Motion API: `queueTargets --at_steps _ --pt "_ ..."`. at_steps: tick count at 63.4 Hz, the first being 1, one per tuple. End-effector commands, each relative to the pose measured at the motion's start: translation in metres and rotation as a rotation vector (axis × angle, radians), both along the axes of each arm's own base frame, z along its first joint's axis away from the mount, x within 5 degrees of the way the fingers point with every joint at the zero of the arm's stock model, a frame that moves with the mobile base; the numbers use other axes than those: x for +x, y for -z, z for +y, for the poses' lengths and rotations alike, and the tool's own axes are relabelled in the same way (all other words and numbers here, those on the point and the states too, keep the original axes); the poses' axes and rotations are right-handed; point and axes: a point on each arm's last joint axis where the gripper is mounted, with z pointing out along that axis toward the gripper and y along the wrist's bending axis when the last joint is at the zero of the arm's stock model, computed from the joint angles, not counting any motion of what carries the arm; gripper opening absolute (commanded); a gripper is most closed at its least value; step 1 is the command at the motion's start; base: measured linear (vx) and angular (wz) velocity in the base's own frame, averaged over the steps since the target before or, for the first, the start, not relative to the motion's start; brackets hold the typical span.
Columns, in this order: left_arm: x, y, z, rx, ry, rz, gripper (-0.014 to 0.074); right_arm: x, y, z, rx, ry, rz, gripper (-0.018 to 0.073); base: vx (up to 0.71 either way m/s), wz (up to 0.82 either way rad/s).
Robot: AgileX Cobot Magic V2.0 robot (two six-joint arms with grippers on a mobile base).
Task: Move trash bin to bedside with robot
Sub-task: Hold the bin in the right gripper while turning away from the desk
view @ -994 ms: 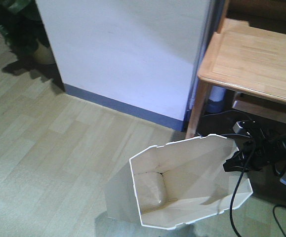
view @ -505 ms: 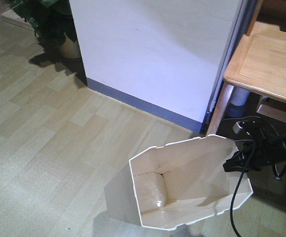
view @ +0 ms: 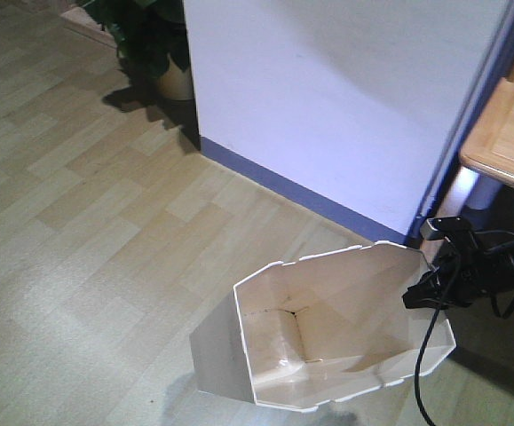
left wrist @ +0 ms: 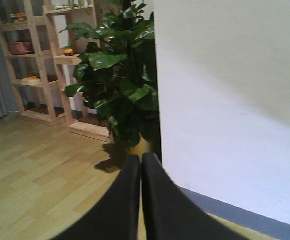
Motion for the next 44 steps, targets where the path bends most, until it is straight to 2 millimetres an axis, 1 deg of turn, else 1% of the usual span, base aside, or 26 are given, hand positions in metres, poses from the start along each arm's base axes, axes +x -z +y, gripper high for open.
queueTargets --at_steps 1,27,44 --pt "-0.0007 -0.0037 -0.0005 -0.022 0.009 -0.078 -0.0006 0.0065 -0.0333 0.0141 0.216 0.016 -0.041 -0.0005 0.04 0.28" --pt "-0.0007 -0.0037 -0.0005 -0.022 0.009 -0.078 -0.0006 0.0065 -0.0333 0.0141 0.216 0.016 -0.041 -0.0005 0.05 0.32" --pt "-0.0007 -0.0037 -0.0005 -0.022 0.009 -0.078 -0.0006 0.0065 -0.0333 0.0141 0.216 0.016 -0.041 -0.0005 0.05 0.44"
